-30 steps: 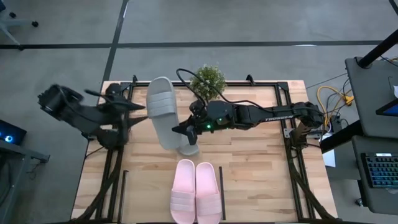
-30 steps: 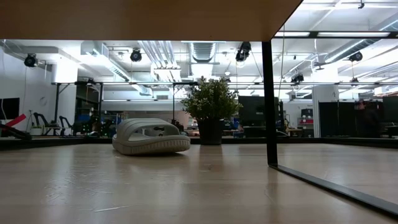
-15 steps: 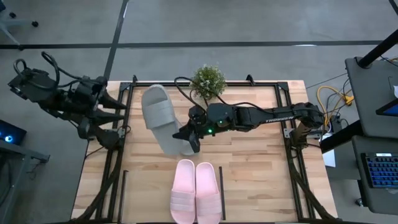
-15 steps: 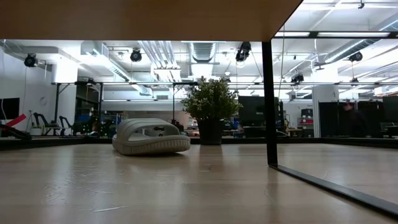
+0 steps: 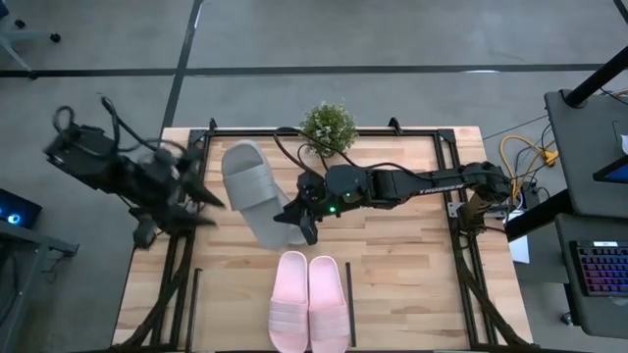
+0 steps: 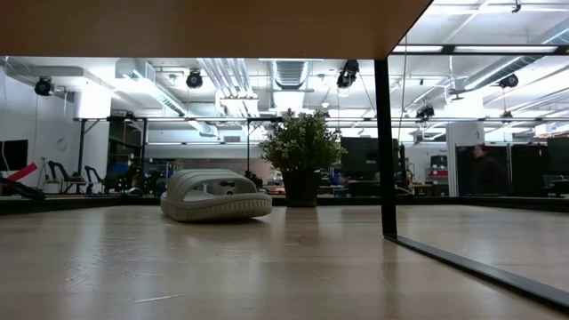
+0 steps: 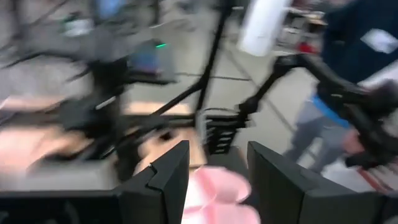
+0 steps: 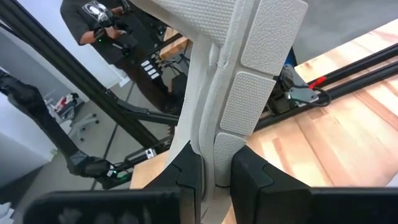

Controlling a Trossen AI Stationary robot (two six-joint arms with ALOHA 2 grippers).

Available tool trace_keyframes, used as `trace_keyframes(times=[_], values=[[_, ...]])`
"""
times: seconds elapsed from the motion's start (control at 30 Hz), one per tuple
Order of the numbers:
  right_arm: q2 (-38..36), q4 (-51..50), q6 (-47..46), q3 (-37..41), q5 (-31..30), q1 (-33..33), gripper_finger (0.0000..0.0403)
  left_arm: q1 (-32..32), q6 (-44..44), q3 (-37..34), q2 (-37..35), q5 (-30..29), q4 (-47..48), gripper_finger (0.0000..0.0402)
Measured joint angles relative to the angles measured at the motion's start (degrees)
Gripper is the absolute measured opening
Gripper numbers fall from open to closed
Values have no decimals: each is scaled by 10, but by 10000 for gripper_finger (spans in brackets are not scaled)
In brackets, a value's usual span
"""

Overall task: Pick and place slides into the shelf
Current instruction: Put the top gray slipper on the shelf

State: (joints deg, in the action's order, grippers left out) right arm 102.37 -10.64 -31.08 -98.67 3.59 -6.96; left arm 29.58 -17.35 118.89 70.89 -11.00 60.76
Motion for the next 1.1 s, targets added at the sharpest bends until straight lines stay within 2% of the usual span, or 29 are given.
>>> trace_keyframes(times=[0.13, 0.27, 0.4, 0.57, 0.7, 0.83, 1.0, 1.1], values=[[0, -1, 1, 0, -2, 0, 41, 0, 79, -3, 38, 89, -118, 147], [0, -12, 2, 0, -2, -1, 41, -13, 162, 10, 56, 95, -147, 147], [0, -17, 3, 1, -3, -6, 41, -87, 165, 6, 39, 117, -148, 147], [0, -27, 6, 2, -4, -7, 41, -195, 165, -14, 31, 230, -146, 147], [1, -25, 11, 2, -8, -6, 41, -256, 191, -27, 20, 239, -94, 147], [1, -25, 11, 2, -12, -6, 41, -303, 177, -50, -28, 237, 4, 147], [1, -25, 13, 2, -22, -7, 41, -327, 144, -110, -109, 241, 12, 147], [1, -24, 13, 2, -22, -6, 41, -331, 117, -147, -148, 217, 17, 147]])
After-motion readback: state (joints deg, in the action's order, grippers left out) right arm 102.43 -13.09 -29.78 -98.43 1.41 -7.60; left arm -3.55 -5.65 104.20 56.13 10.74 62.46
